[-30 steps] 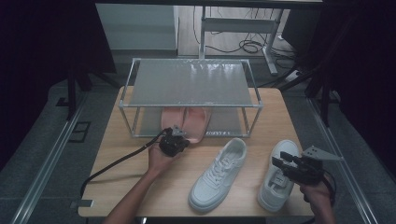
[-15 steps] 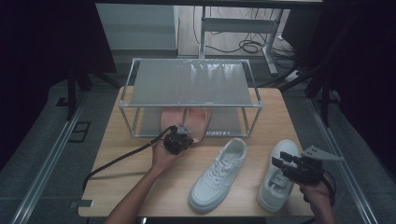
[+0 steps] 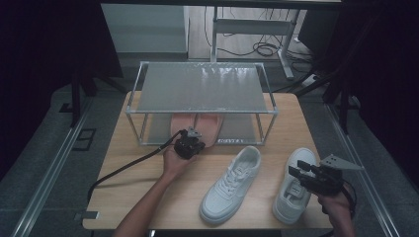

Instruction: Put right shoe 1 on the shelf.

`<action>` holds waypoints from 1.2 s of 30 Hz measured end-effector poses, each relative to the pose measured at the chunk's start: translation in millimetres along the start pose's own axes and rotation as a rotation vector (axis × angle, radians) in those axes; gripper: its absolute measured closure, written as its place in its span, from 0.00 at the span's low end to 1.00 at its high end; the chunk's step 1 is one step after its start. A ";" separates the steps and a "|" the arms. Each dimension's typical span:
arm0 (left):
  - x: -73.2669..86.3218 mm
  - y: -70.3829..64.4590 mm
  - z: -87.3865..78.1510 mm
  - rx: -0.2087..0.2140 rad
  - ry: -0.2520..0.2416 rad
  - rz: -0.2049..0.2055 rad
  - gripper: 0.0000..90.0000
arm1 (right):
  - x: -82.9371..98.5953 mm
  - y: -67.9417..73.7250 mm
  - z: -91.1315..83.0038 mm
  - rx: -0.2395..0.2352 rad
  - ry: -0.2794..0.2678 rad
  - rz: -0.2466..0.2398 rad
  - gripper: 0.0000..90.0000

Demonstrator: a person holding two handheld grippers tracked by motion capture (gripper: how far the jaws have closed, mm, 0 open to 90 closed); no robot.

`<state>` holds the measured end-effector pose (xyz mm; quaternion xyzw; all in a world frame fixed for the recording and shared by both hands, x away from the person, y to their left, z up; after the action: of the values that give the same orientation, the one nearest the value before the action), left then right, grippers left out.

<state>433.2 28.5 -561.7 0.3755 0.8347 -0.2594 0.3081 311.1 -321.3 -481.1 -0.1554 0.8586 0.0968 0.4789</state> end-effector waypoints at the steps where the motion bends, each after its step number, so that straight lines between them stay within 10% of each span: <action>1: -0.5 0.4 0.5 0.002 0.000 -0.003 1.00 | 0.1 -0.2 -0.3 0.000 0.002 -0.002 0.58; 36: -10.3 17.4 12.7 0.000 -0.018 -0.062 1.00 | 0.6 -2.5 -0.7 0.003 0.000 0.006 0.58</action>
<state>456.4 25.4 -566.5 0.3469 0.8433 -0.2721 0.3073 311.2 -324.0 -481.3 -0.1521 0.8593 0.0968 0.4786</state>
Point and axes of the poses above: each handheld gripper's, and its own axes: z roughly forward along the jaws, x roughly out of its underside, y roughly to its left, the point moved 7 cm from there along z, roughly forward along the jaws, and after that the axes turned 13 degrees about x, right-handed, at the moved point
